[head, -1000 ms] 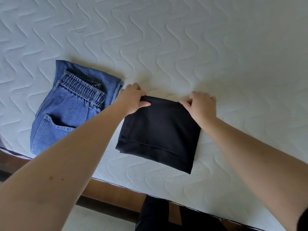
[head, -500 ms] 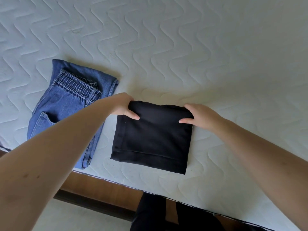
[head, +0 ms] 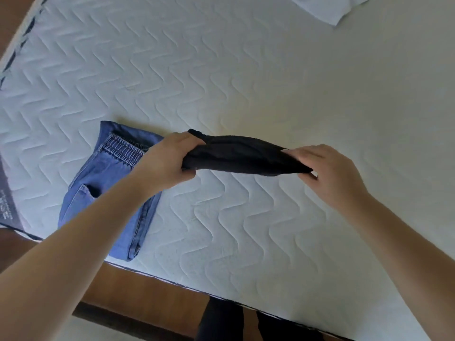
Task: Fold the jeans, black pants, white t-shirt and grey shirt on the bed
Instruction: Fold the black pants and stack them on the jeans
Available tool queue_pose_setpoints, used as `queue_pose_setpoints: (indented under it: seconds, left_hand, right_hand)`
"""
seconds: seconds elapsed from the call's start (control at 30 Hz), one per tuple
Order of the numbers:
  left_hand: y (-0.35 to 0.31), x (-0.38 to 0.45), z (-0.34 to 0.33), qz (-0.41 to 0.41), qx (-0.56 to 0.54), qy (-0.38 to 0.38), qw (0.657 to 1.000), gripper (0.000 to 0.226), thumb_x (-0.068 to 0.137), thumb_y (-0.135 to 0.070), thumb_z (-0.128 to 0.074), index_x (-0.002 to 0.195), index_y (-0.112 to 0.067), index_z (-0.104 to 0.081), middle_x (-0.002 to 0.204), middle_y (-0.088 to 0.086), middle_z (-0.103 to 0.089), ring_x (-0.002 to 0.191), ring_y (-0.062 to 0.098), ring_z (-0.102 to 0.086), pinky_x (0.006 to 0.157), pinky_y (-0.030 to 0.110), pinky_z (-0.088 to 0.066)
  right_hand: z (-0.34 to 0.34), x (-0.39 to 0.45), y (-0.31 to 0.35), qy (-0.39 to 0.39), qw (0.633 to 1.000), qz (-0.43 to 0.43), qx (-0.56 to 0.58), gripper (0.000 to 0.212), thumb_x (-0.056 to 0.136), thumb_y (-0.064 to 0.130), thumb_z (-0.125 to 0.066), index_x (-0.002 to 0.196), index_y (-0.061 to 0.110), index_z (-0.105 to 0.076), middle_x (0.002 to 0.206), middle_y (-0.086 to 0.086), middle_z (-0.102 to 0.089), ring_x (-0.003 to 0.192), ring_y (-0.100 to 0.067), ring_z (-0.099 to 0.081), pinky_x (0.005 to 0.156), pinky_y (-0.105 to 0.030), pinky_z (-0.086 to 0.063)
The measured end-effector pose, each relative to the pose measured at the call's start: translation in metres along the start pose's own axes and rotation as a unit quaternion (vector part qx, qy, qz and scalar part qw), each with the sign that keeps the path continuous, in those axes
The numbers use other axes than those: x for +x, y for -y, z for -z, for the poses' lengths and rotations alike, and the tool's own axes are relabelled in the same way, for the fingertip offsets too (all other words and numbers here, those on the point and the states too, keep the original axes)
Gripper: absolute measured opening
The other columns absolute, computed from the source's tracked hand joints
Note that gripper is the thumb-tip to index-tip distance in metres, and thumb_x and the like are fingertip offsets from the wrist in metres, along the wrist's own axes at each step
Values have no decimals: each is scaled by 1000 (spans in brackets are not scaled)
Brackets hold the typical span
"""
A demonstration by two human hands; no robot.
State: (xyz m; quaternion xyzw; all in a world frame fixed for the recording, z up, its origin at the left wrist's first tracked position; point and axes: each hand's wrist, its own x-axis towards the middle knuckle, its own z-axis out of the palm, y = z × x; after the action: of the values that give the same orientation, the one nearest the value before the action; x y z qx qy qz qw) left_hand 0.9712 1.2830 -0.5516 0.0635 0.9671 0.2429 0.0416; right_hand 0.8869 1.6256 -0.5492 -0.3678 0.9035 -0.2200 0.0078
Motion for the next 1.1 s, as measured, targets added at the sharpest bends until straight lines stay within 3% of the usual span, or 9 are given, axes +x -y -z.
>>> queue_pose_setpoints:
  seconds: [0.13, 0.27, 0.4, 0.57, 0.67, 0.73, 0.83, 0.93, 1.1]
  left_hand:
    - [-3, -30, -64, -47, 72, -55, 995, 51, 62, 1, -74, 112, -5, -67, 116, 13, -64, 105, 35, -61, 91, 44, -50]
    - [-8, -80, -140, -10, 99, -30, 995, 50, 61, 3, -81, 108, -7, -70, 114, 13, -66, 103, 35, -64, 91, 44, -51]
    - [-16, -120, -180, 19, 131, 23, 991, 54, 61, -12, -86, 113, -12, -69, 121, 10, -64, 112, 31, -61, 96, 43, -50]
    - [-16, -116, -173, 72, 38, -77, 994, 32, 91, -43, -54, 102, -17, -68, 113, 3, -61, 104, 22, -58, 89, 38, -45]
    - [-6, -85, -160, 319, -135, -117, 931, 42, 90, -48, -57, 119, -18, -55, 116, -1, -54, 105, 17, -51, 92, 31, -41]
    - [1, -63, -154, 476, -314, -72, 818, 66, 83, -55, -66, 133, -18, -42, 118, -2, -54, 107, 18, -56, 92, 35, -48]
    - [18, -45, -152, 537, -441, -9, 719, 75, 71, -50, -82, 126, -12, -48, 115, 2, -62, 102, 22, -63, 89, 39, -54]
    - [23, -40, -151, 521, -497, 66, 691, 59, 67, -39, -88, 113, -11, -65, 103, 3, -74, 94, 22, -71, 73, 31, -56]
    - [10, -55, -152, 446, -468, 20, 763, 59, 72, -44, -79, 125, -33, -55, 113, -9, -68, 103, 15, -65, 84, 33, -53]
  right_hand:
    - [-43, -37, -11, -13, 999, 12, -47, 49, 80, 4, -65, 127, 16, -65, 129, 1, -63, 104, -25, -59, 82, -32, -51]
    - [-100, -99, -12, 108, 993, -49, 2, 57, 76, -1, -73, 129, 18, -64, 134, 2, -61, 114, -26, -61, 89, -37, -54]
    - [-128, -145, -6, 229, 970, -87, -2, 53, 84, 1, -61, 134, 18, -59, 144, 2, -51, 129, -25, -50, 97, -41, -49]
    - [-124, -129, -5, 95, 965, -231, 80, 28, 92, 17, -58, 120, 17, -65, 119, 0, -62, 109, -24, -58, 94, -33, -43]
    - [-122, -86, -8, 82, 885, -407, 211, 53, 96, 37, -56, 142, 13, -44, 135, -2, -53, 124, -21, -50, 104, -36, -41]
    - [-125, -60, -13, 106, 819, -475, 304, 65, 92, 44, -61, 144, 14, -39, 133, -1, -56, 124, -21, -53, 105, -38, -42]
    - [-133, -37, -21, 132, 786, -488, 356, 59, 86, 47, -68, 133, 16, -50, 122, 2, -63, 112, -22, -61, 99, -40, -49]
    - [-144, -30, -22, 147, 780, -465, 392, 52, 87, 41, -69, 132, 22, -53, 122, 4, -63, 109, -19, -61, 94, -36, -50]
    - [-144, -39, -16, 118, 843, -404, 334, 46, 96, 36, -56, 139, 26, -44, 123, 10, -58, 109, -15, -56, 94, -32, -45]
